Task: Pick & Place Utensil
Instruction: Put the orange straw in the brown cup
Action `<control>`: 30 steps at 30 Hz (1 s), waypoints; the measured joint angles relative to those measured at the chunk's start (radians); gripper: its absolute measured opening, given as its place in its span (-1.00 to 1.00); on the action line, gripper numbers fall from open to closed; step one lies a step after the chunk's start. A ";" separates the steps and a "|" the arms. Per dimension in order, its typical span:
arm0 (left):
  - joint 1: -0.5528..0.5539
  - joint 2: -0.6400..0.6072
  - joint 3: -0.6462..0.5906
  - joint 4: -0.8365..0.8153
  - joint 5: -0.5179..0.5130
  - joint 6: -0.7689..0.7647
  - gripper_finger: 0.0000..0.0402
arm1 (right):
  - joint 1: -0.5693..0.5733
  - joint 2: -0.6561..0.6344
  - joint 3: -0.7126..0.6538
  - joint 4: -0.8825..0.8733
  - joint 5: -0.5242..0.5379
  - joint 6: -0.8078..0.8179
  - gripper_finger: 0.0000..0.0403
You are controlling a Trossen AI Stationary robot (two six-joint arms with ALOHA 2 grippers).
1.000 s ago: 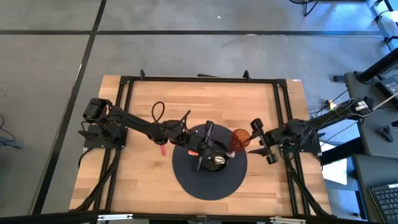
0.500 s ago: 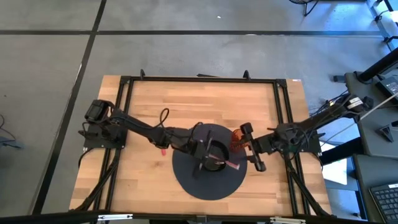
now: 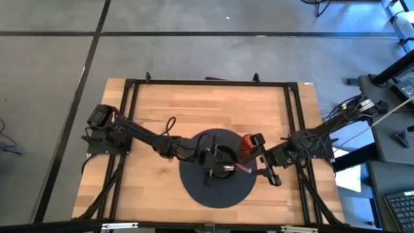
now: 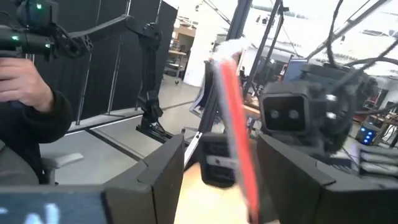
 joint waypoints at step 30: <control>0.012 -0.002 0.000 -0.055 -0.002 -0.016 -0.95 | -0.001 0.065 0.050 -0.025 0.009 -0.024 -0.97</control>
